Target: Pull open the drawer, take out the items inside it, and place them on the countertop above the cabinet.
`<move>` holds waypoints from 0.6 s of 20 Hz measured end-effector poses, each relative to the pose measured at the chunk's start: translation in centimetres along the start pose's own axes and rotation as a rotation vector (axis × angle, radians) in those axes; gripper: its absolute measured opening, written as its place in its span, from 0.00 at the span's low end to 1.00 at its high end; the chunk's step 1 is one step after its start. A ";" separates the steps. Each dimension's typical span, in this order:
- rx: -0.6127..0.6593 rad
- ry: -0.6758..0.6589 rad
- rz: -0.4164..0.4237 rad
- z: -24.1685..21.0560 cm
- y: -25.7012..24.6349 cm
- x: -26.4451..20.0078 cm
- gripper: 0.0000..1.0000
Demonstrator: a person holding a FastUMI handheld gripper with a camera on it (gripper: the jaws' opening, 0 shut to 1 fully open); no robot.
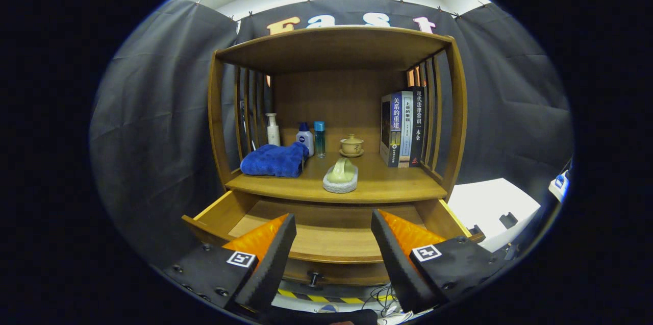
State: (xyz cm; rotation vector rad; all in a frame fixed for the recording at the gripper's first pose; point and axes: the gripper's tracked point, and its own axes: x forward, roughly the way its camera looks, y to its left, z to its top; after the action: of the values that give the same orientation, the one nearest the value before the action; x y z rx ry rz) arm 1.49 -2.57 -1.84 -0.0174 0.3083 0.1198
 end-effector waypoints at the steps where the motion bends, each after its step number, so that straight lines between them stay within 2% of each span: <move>1: 0.003 0.018 -0.003 0.0 0.0 0.9 0.96; 4: -0.003 0.092 -0.002 -1.0 0.1 5.5 0.96; 7: -0.013 0.223 -0.027 -5.0 -0.7 10.0 0.97; 12: 0.069 0.376 -0.058 -10.2 -1.3 13.3 0.97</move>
State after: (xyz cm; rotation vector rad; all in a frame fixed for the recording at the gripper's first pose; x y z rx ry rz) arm 11.11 -2.71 -15.59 0.0203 0.6867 0.0472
